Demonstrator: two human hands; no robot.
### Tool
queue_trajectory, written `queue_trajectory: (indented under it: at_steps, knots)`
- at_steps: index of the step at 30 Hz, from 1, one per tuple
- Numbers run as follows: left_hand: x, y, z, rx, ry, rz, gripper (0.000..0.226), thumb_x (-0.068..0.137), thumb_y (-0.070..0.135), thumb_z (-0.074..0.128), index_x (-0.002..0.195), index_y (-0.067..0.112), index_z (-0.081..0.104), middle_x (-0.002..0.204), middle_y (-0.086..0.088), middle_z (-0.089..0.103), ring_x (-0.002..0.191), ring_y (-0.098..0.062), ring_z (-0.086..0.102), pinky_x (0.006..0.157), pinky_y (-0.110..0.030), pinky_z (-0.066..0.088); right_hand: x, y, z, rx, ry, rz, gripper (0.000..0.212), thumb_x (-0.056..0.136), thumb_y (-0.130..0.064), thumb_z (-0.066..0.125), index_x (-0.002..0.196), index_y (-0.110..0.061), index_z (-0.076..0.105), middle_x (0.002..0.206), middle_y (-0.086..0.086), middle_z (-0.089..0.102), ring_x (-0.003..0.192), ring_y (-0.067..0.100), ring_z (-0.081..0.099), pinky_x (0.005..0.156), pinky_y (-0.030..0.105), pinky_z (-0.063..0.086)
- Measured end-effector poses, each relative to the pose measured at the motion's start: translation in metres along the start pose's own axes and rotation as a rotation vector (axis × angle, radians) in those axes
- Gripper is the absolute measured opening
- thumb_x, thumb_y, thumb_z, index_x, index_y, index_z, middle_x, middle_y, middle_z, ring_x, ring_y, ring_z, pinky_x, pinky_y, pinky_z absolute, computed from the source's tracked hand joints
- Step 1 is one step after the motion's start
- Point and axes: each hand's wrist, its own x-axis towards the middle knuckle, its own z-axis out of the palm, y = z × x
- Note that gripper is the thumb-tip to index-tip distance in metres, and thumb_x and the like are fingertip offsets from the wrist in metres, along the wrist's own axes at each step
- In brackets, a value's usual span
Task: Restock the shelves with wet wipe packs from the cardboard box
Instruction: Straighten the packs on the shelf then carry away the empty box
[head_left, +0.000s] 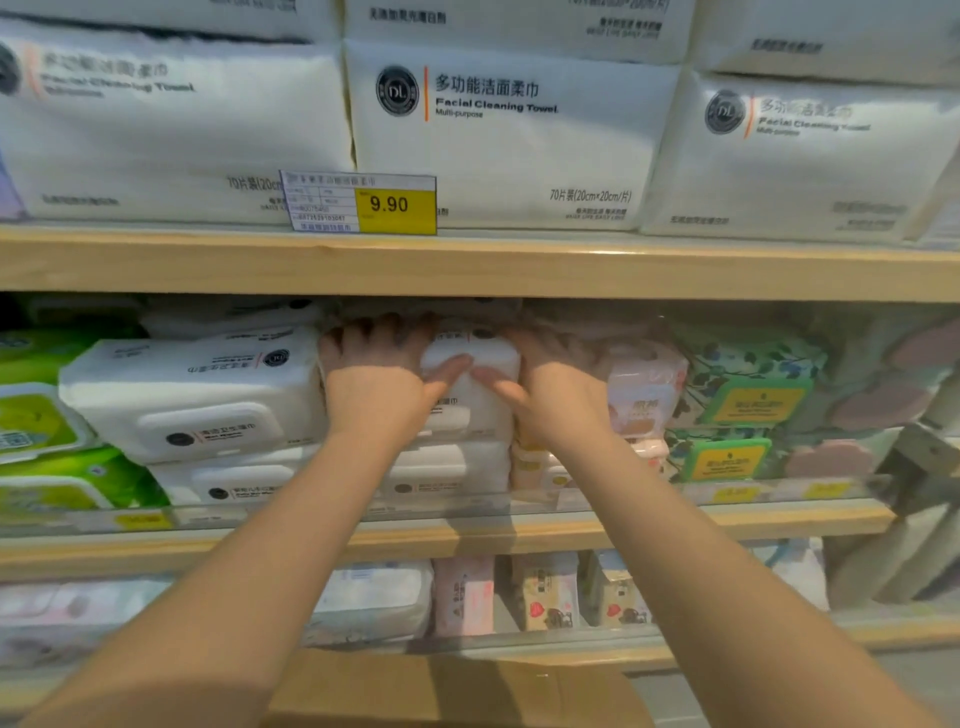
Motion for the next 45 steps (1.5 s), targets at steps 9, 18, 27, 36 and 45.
queue_trajectory:
  at_steps: [9, 18, 27, 36, 45]
  knots:
    - [-0.002, 0.005, -0.002, -0.135, -0.013, -0.084, 0.071, 0.085, 0.067, 0.021, 0.096, 0.01, 0.063, 0.09, -0.017, 0.059, 0.091, -0.035, 0.054, 0.091, -0.046, 0.03, 0.007, -0.002, 0.002, 0.075, 0.018, 0.076, 0.054, 0.084, -0.069, 0.042, 0.127, -0.036, 0.05, 0.142, -0.003, 0.042, 0.13, 0.025, 0.038, 0.107, 0.054, 0.022]
    - [-0.102, -0.027, 0.018, -0.818, 0.029, -0.397, 0.062, 0.094, 0.03, 0.051, 0.147, 0.015, 0.022, 0.143, -0.01, 0.033, 0.133, -0.026, 0.033, 0.108, -0.038, 0.03, -0.069, -0.016, 0.022, 0.337, 0.287, 0.202, 0.041, 0.086, -0.05, 0.059, 0.102, -0.012, 0.053, 0.096, 0.002, 0.055, 0.092, 0.022, 0.051, 0.082, 0.041, 0.045]
    - [-0.071, -0.003, 0.022, -0.822, 0.157, -0.633, 0.056, 0.09, 0.042, 0.055, 0.133, 0.009, 0.037, 0.124, -0.017, 0.045, 0.114, -0.034, 0.043, 0.084, -0.032, 0.033, -0.039, -0.034, 0.034, 0.136, 0.085, 0.349, 0.067, 0.085, -0.07, 0.038, 0.081, -0.005, 0.054, 0.071, 0.008, 0.054, 0.068, 0.028, 0.051, 0.057, 0.032, 0.035]
    - [-0.051, 0.005, 0.032, -0.655, 0.156, -0.778, 0.052, 0.087, 0.048, 0.056, 0.108, 0.003, 0.04, 0.118, -0.022, 0.046, 0.111, -0.036, 0.041, 0.087, -0.051, 0.041, -0.035, -0.035, 0.036, 0.209, 0.102, 0.352, 0.066, 0.084, -0.07, 0.041, 0.071, -0.008, 0.056, 0.065, 0.007, 0.057, 0.064, 0.028, 0.055, 0.052, 0.031, 0.033]
    - [-0.089, -0.037, -0.002, -0.761, -0.032, -0.506, 0.059, 0.091, 0.053, 0.045, 0.13, 0.009, 0.043, 0.127, -0.006, 0.046, 0.113, -0.024, 0.049, 0.092, -0.038, 0.044, -0.056, -0.043, 0.014, 0.098, -0.101, 0.359, 0.069, 0.083, -0.074, 0.035, 0.074, -0.01, 0.06, 0.067, 0.005, 0.061, 0.062, 0.02, 0.057, 0.049, 0.027, 0.037]
